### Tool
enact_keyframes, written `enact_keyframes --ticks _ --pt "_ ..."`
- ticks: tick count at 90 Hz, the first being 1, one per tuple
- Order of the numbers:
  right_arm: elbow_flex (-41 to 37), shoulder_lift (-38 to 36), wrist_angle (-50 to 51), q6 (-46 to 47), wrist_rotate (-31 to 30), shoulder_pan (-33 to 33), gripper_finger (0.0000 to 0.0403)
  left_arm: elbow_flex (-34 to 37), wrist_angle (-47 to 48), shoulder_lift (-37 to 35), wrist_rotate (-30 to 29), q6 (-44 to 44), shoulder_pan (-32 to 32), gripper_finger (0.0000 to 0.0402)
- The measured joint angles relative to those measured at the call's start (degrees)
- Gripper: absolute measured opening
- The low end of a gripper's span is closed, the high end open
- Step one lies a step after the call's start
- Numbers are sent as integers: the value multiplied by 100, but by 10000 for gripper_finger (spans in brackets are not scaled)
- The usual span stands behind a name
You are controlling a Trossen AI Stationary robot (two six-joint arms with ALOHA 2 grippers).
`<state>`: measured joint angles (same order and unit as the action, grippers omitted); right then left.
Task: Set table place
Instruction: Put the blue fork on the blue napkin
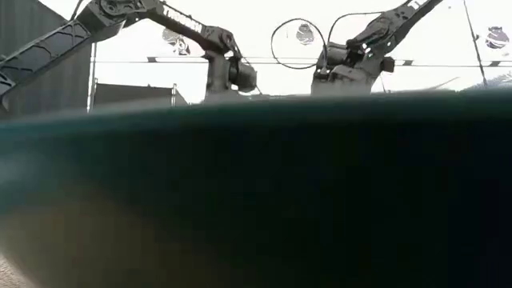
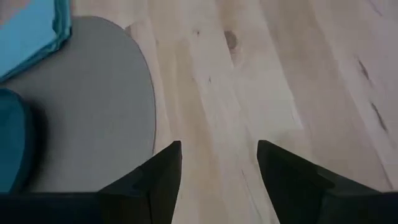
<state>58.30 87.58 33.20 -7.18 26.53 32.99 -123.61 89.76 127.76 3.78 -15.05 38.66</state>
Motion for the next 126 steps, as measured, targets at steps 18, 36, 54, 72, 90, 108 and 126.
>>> enact_keyframes --ticks 18,36,54,72,90,108,126 --pt "0 -660 484 248 -249 3 194 38 30 -396 1290 1263 -458 0" --pt "-2 -1320 1141 353 -258 -97 194 169 23 -772 1327 2213 -1495 0" --pt "-2 -2071 1434 556 -252 -574 194 169 -191 -1230 1128 3319 -2906 0" --pt "-2 -2688 1536 1058 -260 -1237 194 164 -593 -1644 427 5153 -4382 0" --pt "-2 -2987 1563 1451 -339 -1920 194 166 -401 -1648 -221 7505 -5483 0" --pt "-2 -3057 1617 1759 -925 -2779 194 169 -194 -1536 -539 9932 -6073 0" --pt "-2 -3059 1598 2003 -1189 -3609 194 404 34 -1508 -601 11824 -6519 0"
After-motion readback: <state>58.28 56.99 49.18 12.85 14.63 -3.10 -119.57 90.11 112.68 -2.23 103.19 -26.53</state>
